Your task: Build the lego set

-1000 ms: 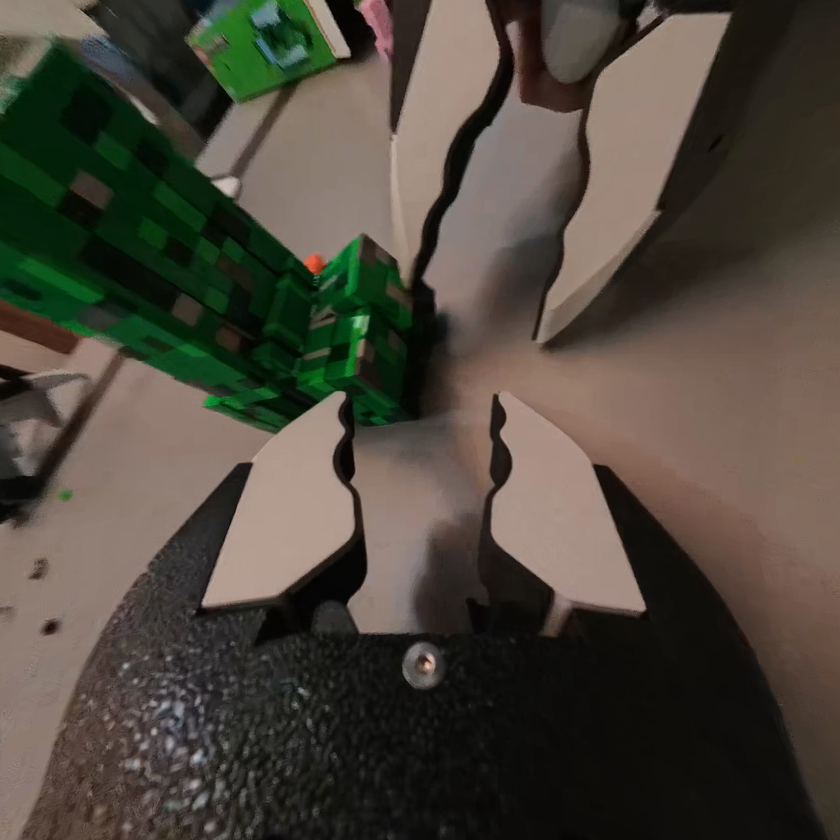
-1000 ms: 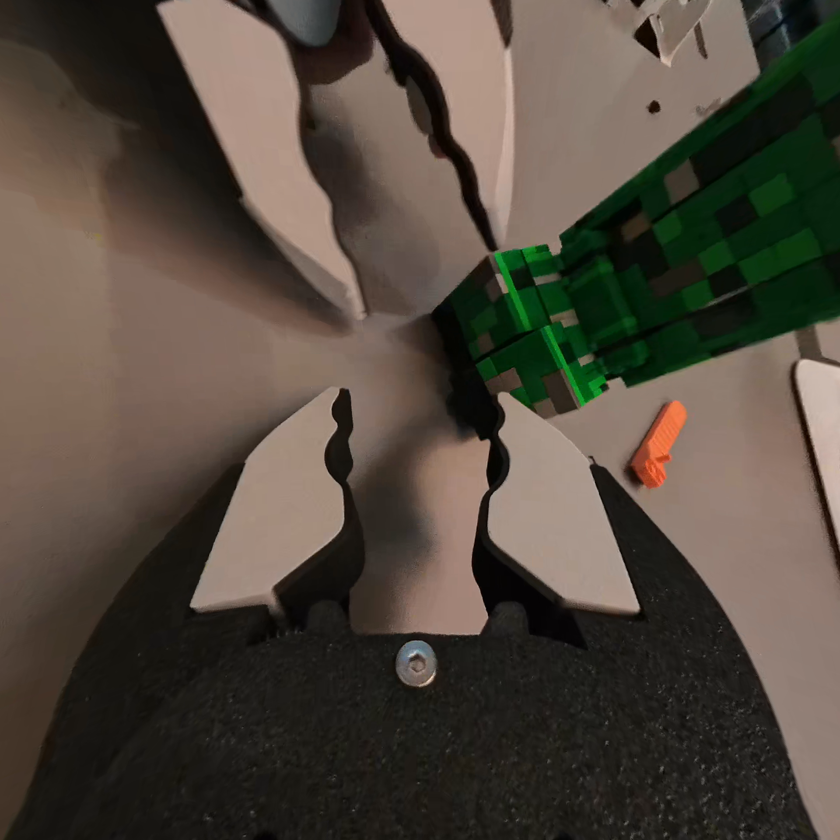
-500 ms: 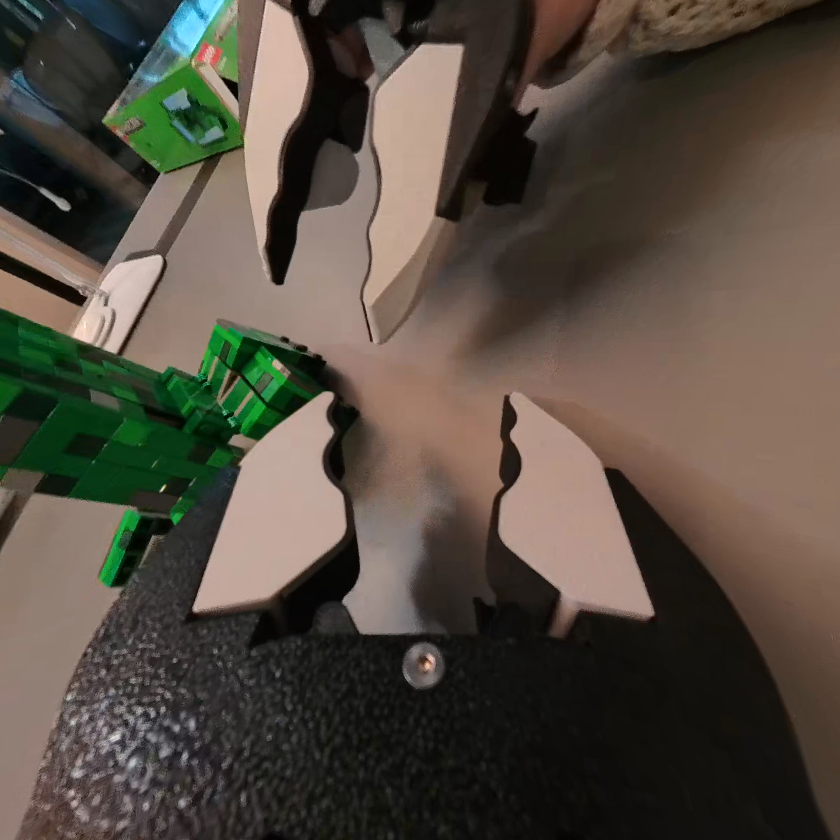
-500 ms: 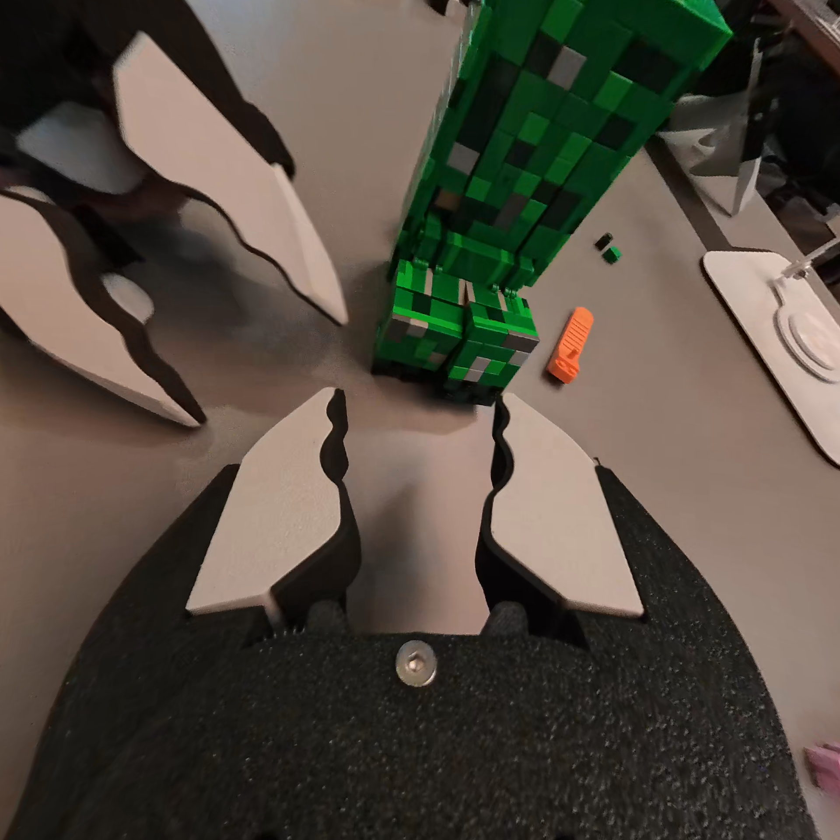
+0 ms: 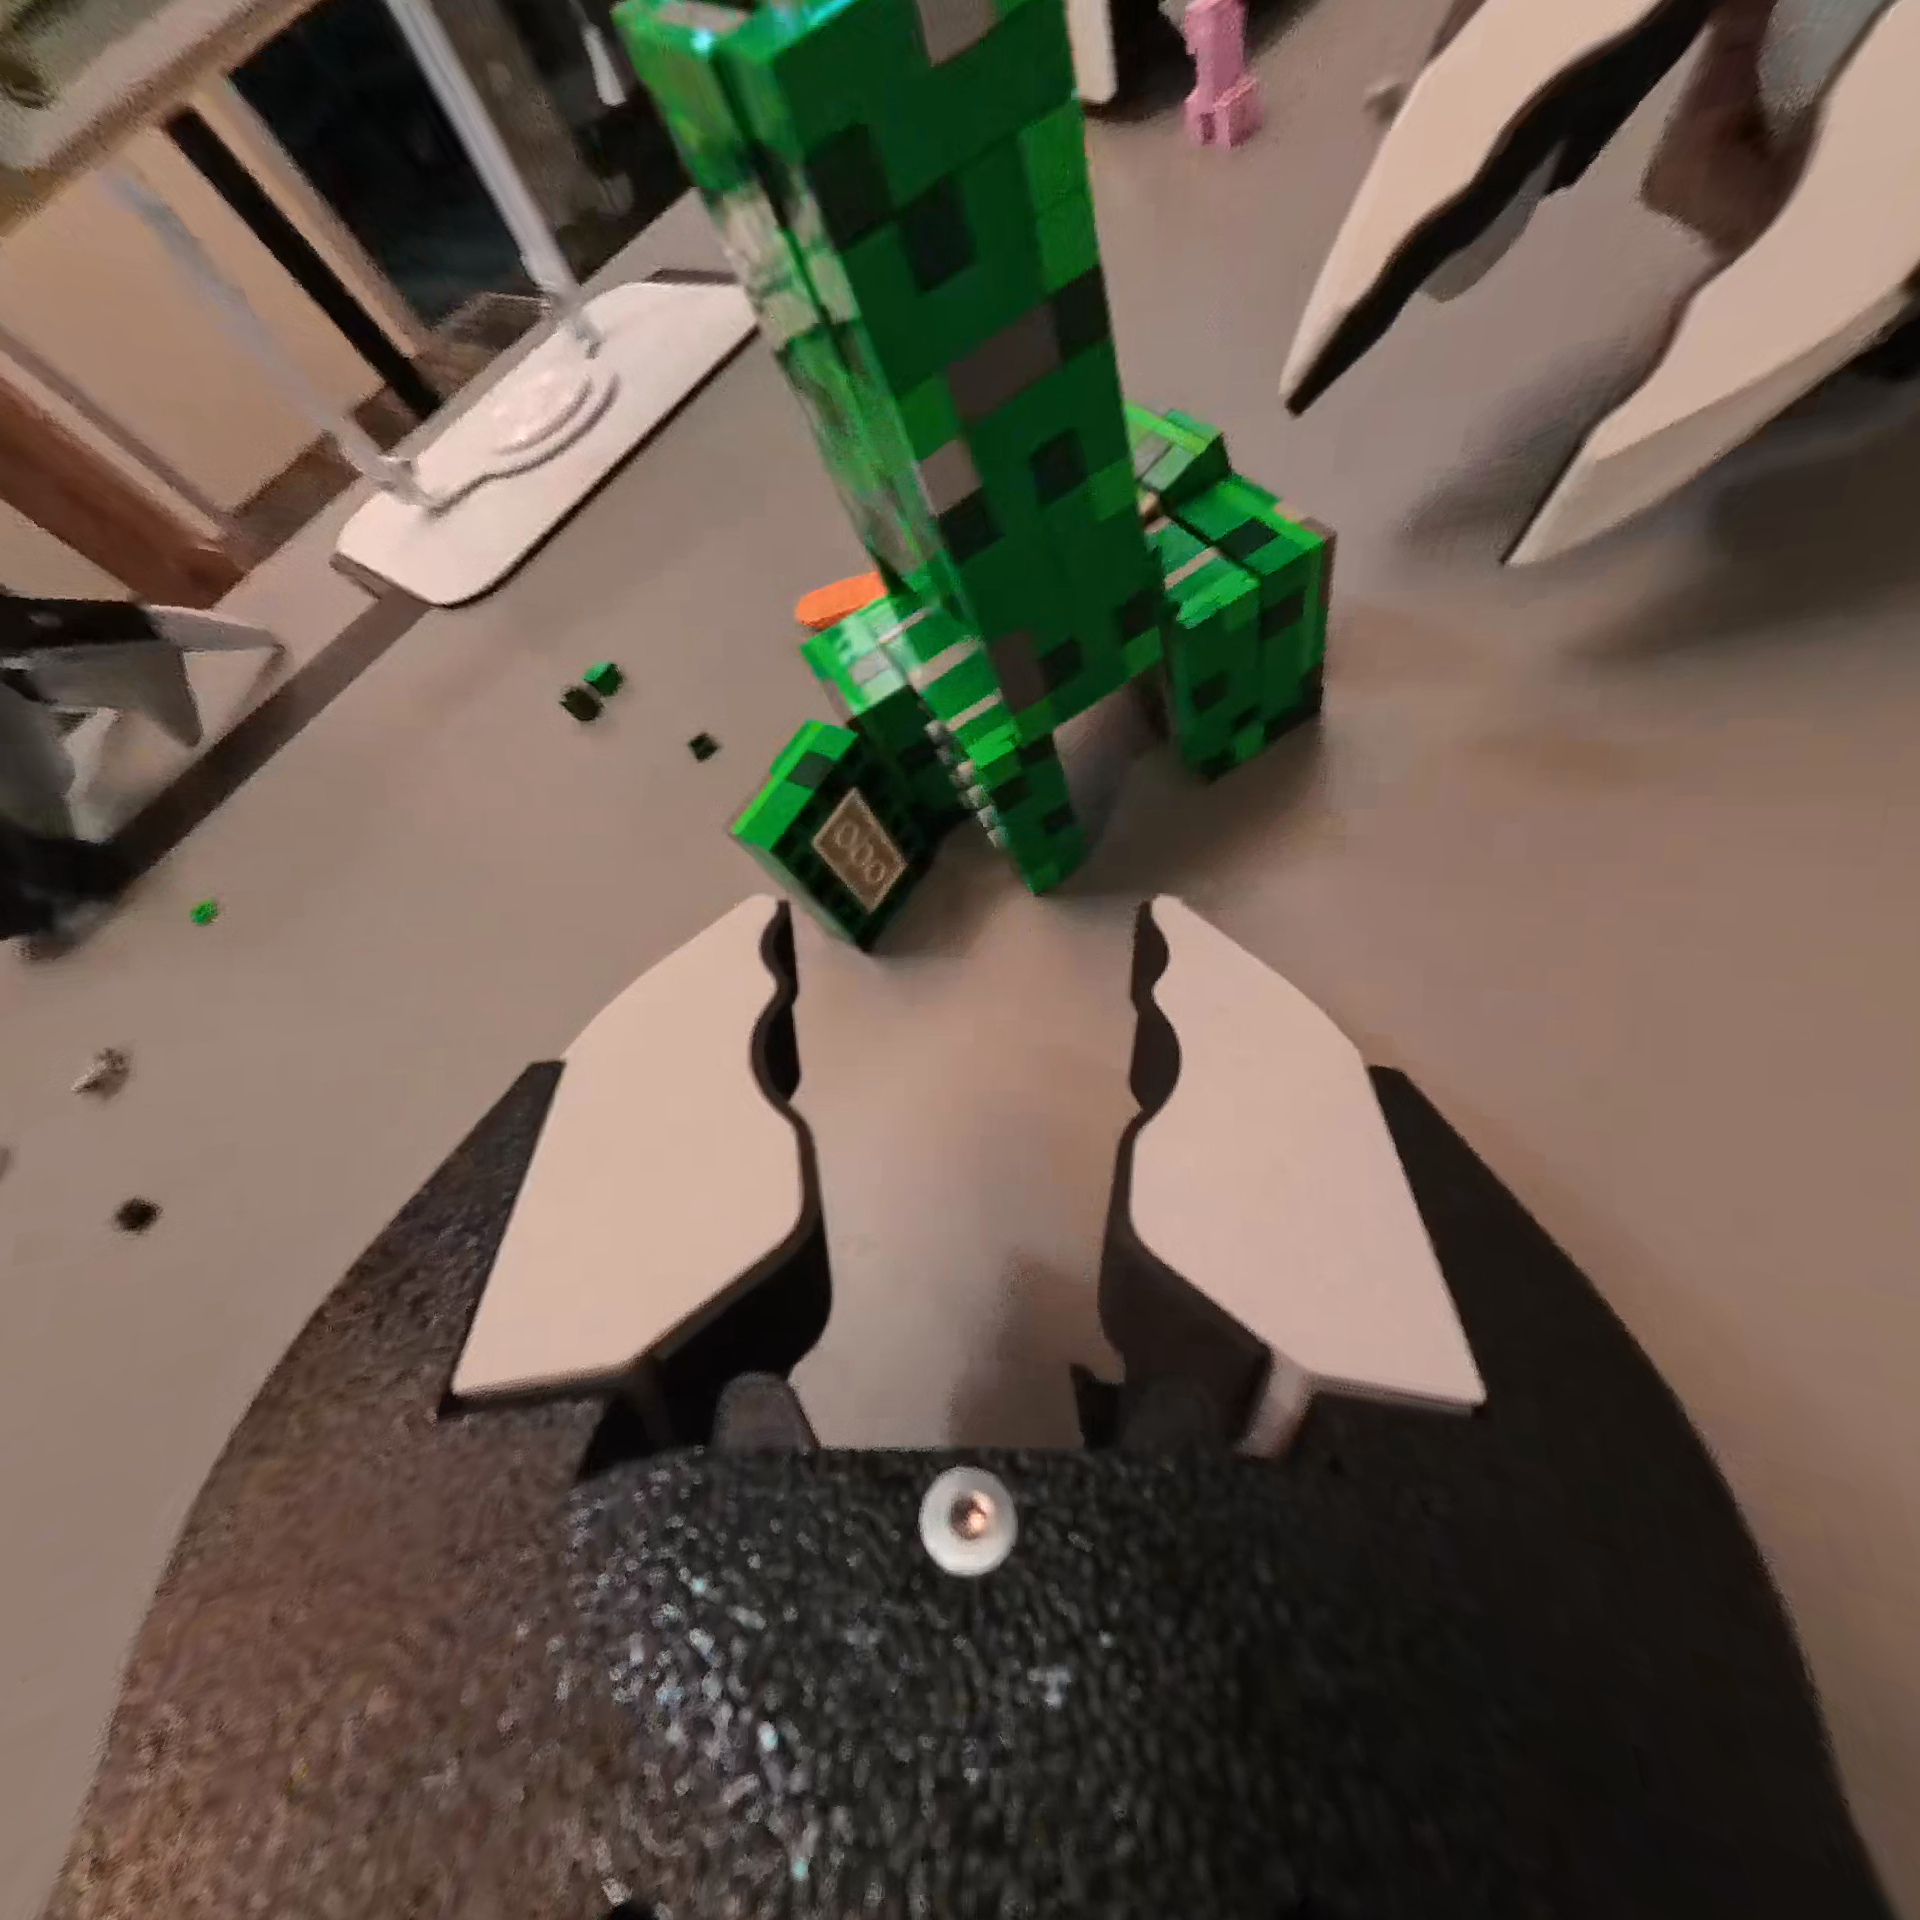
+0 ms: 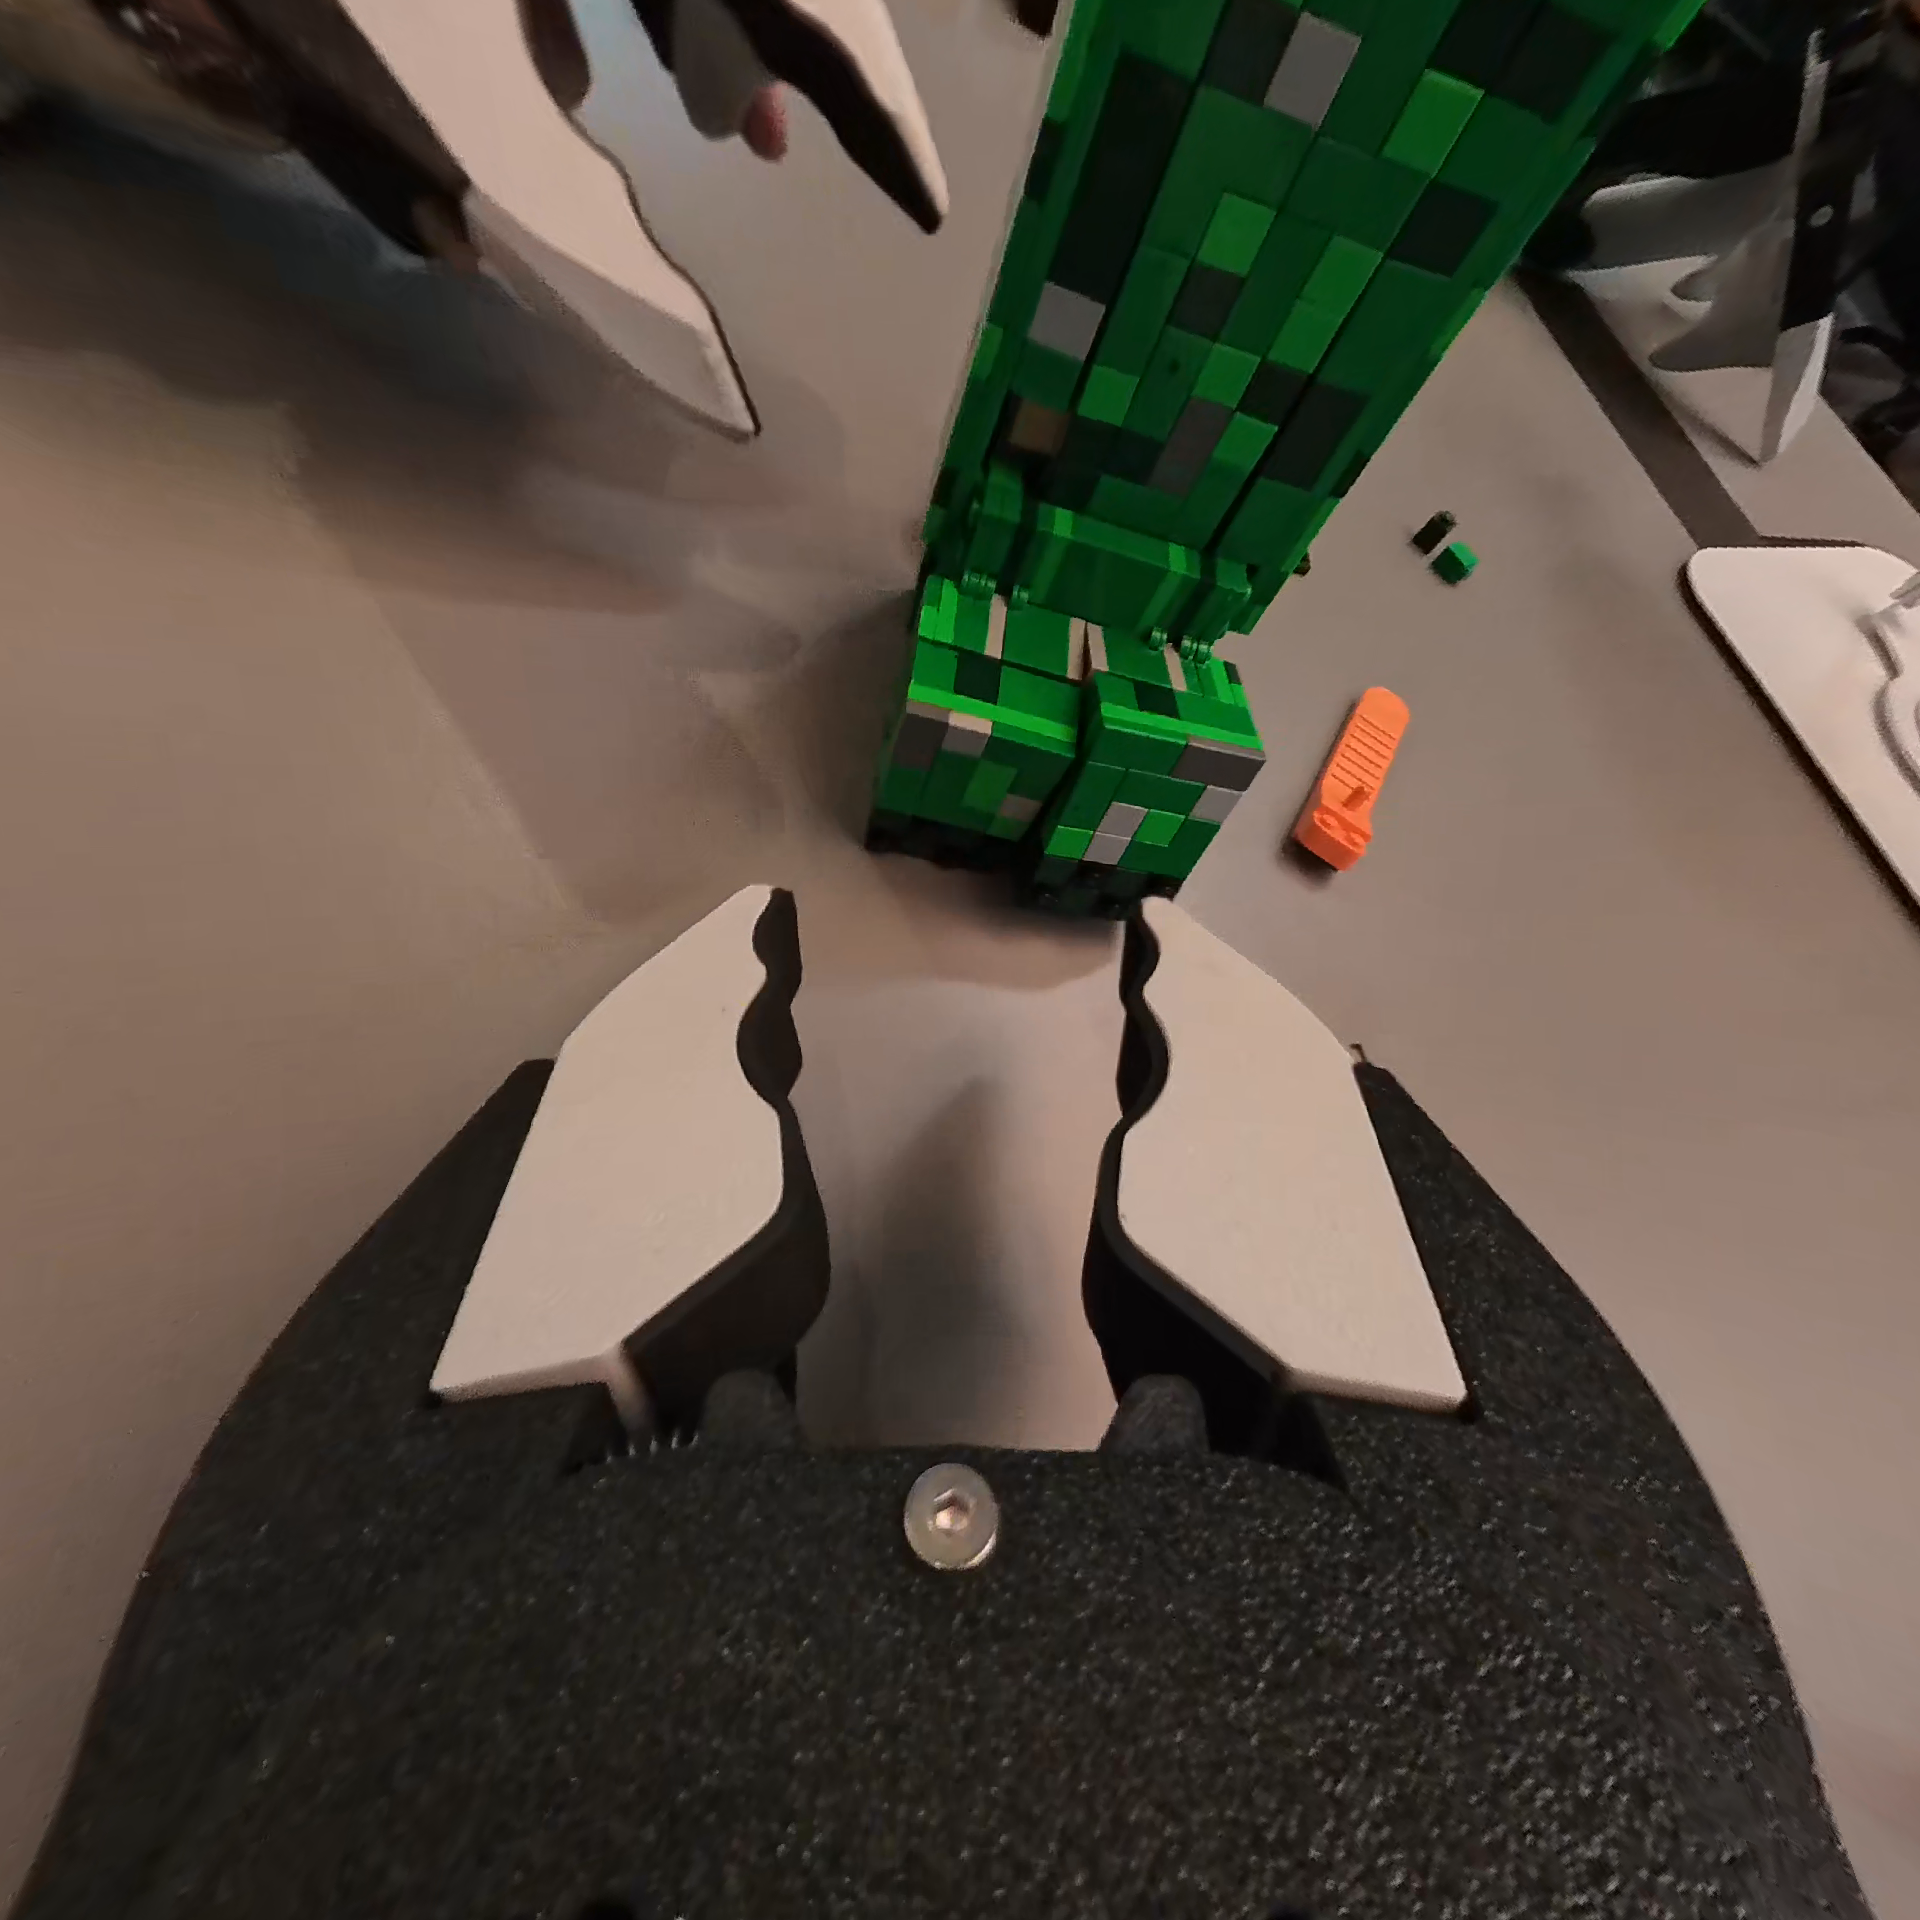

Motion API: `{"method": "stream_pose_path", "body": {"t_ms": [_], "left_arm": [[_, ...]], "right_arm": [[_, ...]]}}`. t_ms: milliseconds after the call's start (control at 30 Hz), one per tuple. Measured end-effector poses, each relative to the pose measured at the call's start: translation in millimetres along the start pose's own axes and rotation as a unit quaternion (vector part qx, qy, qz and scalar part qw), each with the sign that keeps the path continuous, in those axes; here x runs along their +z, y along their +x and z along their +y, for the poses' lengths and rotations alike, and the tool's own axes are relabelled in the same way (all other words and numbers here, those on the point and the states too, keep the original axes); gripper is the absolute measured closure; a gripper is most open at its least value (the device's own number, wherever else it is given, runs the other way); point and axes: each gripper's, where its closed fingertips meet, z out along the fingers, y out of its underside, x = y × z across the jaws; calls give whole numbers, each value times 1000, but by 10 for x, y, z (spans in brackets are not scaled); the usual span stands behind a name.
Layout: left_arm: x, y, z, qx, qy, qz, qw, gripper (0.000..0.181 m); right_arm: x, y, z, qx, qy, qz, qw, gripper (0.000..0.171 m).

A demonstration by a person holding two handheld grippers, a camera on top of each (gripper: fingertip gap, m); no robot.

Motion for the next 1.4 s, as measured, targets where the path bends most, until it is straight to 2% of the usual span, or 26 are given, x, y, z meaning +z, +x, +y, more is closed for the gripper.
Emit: {"method": "stream_pose_path", "body": {"t_ms": [67,133,433,767,900,1033,1233,1400], "left_arm": [[22,111,-35,-20,4,51,999,125],[68,196,-38,-20,-1,69,997,124],[291,291,28,-11,-44,48,998,115],[379,444,48,-15,-55,78,995,111],[381,487,28,-16,-54,84,995,111],[387,471,19,-6,-56,64,996,111],[451,453,19,-7,-65,63,996,108],[450,480,4,-12,-60,69,996,108]], "right_arm": [[5,-56,11,0,-3,-17,1000,117],[23,-103,-5,0,-1,-28,1000,118],[151,22,-96,-20,13,23,999,114],[245,49,-54,-17,10,3,1000,109],[273,77,-25,-15,-2,4,1000,103],[174,0,-11,-5,-14,-1,1000,113],[233,77,-50,-17,-15,29,999,99],[314,112,-75,15,-6,5,1000,92]]}}
